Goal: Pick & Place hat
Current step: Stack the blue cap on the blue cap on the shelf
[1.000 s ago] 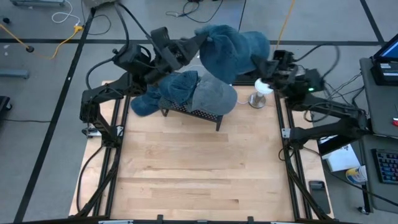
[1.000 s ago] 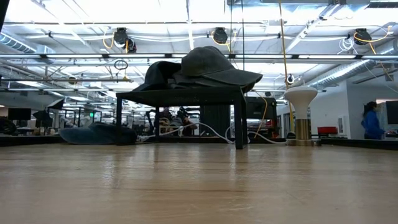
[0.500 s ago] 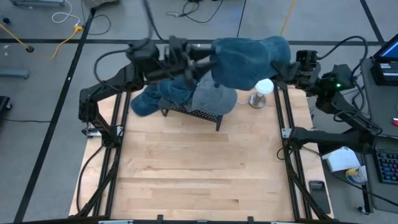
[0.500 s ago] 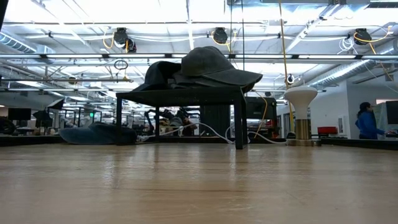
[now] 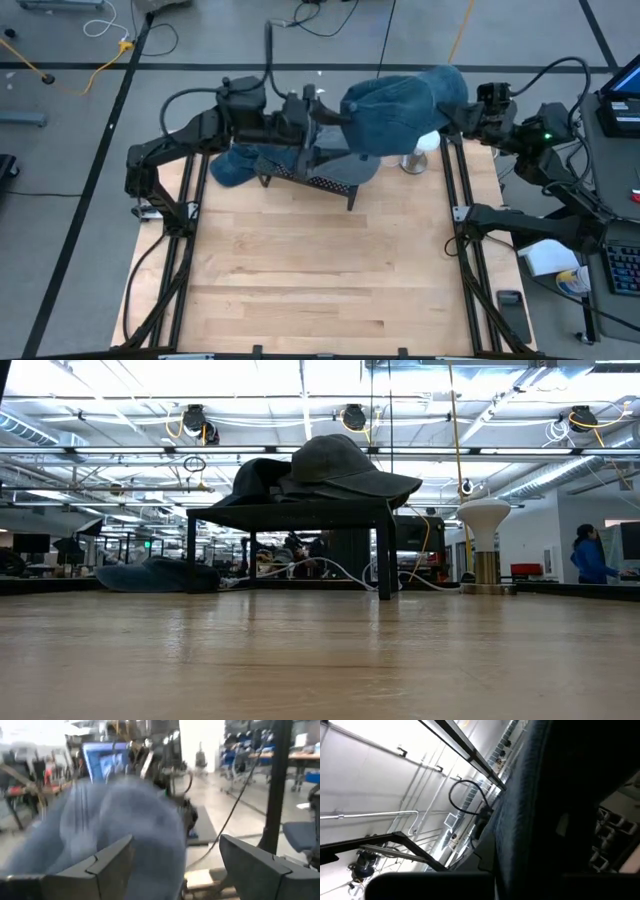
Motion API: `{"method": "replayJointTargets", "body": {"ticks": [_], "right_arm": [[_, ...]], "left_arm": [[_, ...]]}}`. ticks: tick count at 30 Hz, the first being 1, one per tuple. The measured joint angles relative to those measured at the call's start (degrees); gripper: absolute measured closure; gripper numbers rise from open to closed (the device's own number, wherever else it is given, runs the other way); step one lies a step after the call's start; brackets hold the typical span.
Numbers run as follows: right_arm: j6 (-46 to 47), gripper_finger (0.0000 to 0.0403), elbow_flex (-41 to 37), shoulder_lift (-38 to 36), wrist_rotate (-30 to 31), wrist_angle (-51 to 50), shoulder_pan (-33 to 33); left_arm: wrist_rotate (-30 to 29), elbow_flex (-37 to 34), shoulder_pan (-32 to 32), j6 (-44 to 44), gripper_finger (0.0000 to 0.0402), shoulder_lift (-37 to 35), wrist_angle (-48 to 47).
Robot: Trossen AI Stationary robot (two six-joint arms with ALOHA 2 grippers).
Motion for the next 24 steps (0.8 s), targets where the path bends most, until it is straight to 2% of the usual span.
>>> {"method": "replayJointTargets", "body": {"ticks": [2,5,13,21,24], "right_arm": [[1.1,0.0399,0.0,-0.1,-0.5,-1.8,-0.4],[2.3,0.0399,0.0,-0.1,-2.9,-4.2,-1.3],[9.5,0.0398,0.0,0.2,-8.9,-6.2,-2.3],[13.2,0.0397,0.0,1.9,-10.6,-4.4,-2.3],[14.2,0.0396,0.0,2.6,-10.7,-2.9,-2.3]], "left_arm": [[0.1,0.1,-0.5,1.4,0.0112,-0.3,1.3],[-0.4,0.1,-1.3,4.6,0.0109,-1.3,-1.4],[-16.3,0.1,-4.6,25.5,0.0107,-2.7,-10.8],[-27.0,0.1,-7.5,38.7,0.0124,-1.9,-11.5],[-26.9,0.0,-7.6,40.0,0.0128,-1.0,-11.6]]}}
